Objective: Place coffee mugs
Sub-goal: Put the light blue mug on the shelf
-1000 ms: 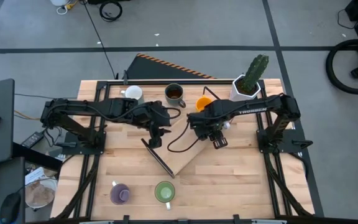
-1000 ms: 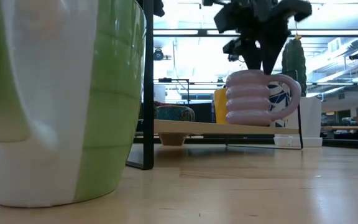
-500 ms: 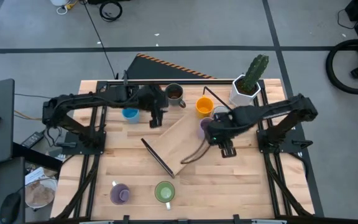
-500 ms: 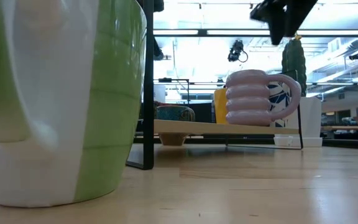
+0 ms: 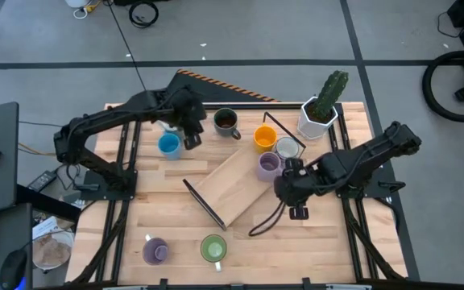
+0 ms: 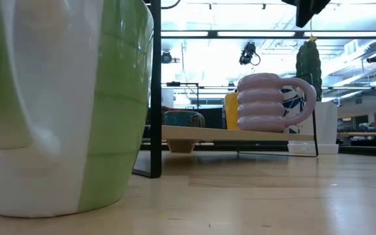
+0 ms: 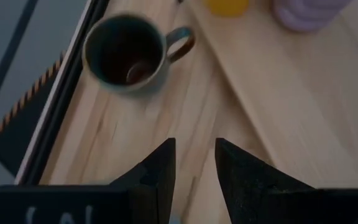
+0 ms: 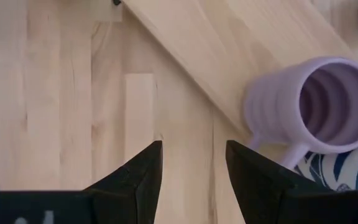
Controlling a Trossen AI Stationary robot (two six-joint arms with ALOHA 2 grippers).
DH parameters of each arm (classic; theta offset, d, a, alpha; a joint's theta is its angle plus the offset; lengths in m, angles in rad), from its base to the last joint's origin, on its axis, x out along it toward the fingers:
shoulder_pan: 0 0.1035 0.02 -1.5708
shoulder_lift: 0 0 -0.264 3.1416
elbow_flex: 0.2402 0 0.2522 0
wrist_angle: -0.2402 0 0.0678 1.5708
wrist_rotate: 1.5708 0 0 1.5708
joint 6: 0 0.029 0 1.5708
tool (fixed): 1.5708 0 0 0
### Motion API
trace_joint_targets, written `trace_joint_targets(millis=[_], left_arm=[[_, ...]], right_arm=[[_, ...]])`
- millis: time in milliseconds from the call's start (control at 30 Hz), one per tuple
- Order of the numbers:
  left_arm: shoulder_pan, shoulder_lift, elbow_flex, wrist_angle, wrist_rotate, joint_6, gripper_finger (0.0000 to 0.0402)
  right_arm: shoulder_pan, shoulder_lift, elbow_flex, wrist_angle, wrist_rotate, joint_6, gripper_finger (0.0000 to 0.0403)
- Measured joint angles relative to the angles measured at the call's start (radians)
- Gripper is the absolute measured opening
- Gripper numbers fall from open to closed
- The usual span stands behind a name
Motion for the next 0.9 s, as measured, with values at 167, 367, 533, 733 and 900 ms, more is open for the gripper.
trace_joint_targets(millis=[167,367,533,733,900], left_arm=[[0.028,-0.001,0.023,-0.211,0.030,-0.008,0.0118],[0.033,0.000,0.023,-0.281,0.026,-0.061,0.0118],[0.034,0.000,-0.002,-0.249,-0.119,-0.087,0.0124],[0.093,0.002,-0.104,-0.167,-0.157,-0.079,0.0176],[0.177,0.002,-0.159,-0.060,-0.109,-0.067,0.0215]], right_arm=[[0.041,0.000,-0.039,0.007,0.043,0.081,0.0183],[0.107,0.000,-0.126,0.080,0.144,0.095,0.0183],[0.133,0.001,-0.188,0.177,0.154,0.071,0.0183],[0.149,0.001,-0.211,0.233,0.154,0.014,0.0183],[0.147,0.001,-0.211,0.261,0.154,-0.036,0.0183]])
